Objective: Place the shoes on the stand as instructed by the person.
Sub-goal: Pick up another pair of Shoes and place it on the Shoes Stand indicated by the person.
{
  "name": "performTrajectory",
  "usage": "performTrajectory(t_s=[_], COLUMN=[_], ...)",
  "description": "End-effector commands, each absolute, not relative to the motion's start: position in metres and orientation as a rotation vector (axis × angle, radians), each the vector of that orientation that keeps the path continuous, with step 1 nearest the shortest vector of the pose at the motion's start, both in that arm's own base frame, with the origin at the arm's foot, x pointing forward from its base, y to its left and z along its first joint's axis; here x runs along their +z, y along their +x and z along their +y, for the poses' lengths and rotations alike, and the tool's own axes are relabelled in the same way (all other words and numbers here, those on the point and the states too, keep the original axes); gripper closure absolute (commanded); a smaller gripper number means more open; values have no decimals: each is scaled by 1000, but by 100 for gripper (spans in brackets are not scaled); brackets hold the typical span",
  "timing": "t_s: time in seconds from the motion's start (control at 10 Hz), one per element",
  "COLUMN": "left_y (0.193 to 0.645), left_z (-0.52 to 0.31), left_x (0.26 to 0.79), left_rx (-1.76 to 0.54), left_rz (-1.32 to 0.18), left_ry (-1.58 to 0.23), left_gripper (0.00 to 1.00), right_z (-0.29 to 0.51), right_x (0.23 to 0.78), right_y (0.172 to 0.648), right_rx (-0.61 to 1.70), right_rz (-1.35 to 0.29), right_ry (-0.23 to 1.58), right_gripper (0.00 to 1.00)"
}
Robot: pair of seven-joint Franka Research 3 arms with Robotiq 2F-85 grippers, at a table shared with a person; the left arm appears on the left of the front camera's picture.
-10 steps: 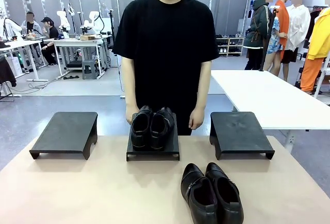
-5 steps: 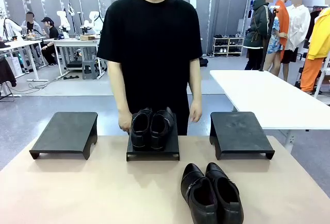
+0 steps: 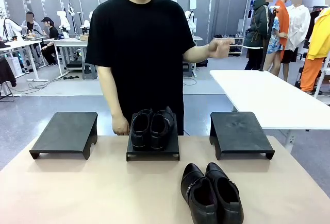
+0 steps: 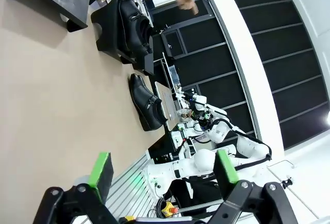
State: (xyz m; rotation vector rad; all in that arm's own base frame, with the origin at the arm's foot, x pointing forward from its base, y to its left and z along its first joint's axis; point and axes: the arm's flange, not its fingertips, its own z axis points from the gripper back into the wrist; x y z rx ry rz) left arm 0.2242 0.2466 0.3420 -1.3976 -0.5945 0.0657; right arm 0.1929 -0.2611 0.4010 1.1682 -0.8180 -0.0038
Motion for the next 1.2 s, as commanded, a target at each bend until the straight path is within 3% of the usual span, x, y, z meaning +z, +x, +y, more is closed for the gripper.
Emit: performTrajectory(t_s=[0.0,1.1], left_y=[221,221], left_z=[244,244], left_x=[343,343], left_rx=[52,52], left_rz=[-596,-596], left_ry=[-1406,-1406], left_gripper=[0,0], right_z=[-261,-261], right_x=[402,402], right_y=[192,192], right_rx=[9,9], right_rz=[-847,-847], right_ry=[1169,1169], right_gripper=[0,0])
